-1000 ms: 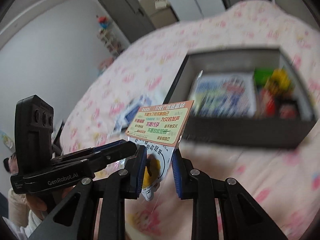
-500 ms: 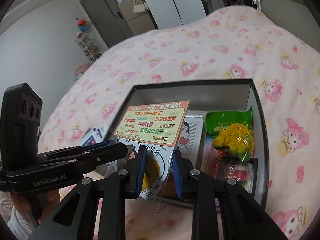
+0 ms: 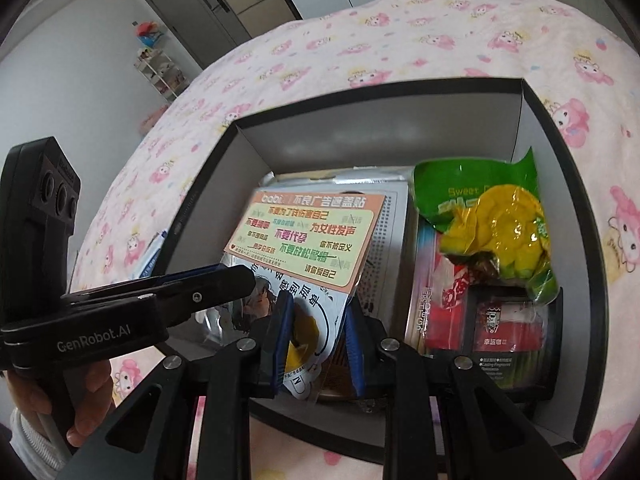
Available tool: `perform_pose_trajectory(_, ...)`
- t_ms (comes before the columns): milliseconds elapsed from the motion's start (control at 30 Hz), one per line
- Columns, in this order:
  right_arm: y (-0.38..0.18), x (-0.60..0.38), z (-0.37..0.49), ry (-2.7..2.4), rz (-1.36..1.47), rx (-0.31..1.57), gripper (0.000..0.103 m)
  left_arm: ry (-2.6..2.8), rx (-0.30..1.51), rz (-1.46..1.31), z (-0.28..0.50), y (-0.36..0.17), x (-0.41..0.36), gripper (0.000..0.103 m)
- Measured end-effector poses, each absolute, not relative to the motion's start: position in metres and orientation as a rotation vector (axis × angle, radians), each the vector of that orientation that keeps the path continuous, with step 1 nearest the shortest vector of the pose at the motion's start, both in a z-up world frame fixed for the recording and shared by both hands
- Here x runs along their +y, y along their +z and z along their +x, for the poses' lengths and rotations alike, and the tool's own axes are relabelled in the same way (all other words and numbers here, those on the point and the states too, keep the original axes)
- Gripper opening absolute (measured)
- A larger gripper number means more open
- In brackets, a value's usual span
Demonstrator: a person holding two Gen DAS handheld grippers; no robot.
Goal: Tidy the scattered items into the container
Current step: 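Carry the cards into the black box and open the right gripper, then withdraw the right tool from the box toward the watch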
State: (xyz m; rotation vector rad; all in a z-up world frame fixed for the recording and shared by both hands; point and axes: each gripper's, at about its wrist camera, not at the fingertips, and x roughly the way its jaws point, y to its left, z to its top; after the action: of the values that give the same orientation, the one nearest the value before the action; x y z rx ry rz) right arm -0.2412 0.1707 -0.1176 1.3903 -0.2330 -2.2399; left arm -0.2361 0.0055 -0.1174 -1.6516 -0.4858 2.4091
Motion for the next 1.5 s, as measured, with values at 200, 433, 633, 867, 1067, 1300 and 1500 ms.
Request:
perform_pose_trajectory(200, -0.129, 0.166, -0.24, -2.27, 1.484, -0.113, 0.022, 2.397, -0.52, -1.702, -0.23, -0.125, 0.002, 0.037)
perform_pose_trajectory(433, -0.103, 0.169, -0.212, -2.433, 1.474, 0.011, 0.028, 2.447, -0.452, -1.538, -0.191, -0.089, 0.006, 0.038)
perform_pose_trajectory(633, -0.065, 0.167, -0.173, -2.497, 1.381, 0.009, 0.029, 2.483, -0.32, -1.413, -0.154, -0.051, 0.023, 0.039)
perform_pose_trajectory(867, -0.041, 0.165, -0.141, -2.542, 1.333, -0.02, 0.03, 2.476, -0.266, -1.337, -0.119, -0.023, 0.024, 0.039)
perform_pose_trajectory(1067, -0.035, 0.156, -0.118, -2.553, 1.298, -0.027, 0.03, 2.467, -0.253, -1.303, -0.092, -0.016, 0.017, 0.039)
perform_pose_trajectory(1300, -0.04, 0.137, -0.091, -2.526, 1.29, 0.021, 0.03, 2.465, -0.266, -1.307, -0.063, -0.026, -0.001, 0.039)
perform_pose_trajectory(1500, -0.051, 0.11, -0.074, -2.459, 1.294, 0.096, 0.03, 2.494, -0.299, -1.314, -0.038, -0.036, -0.026, 0.039)
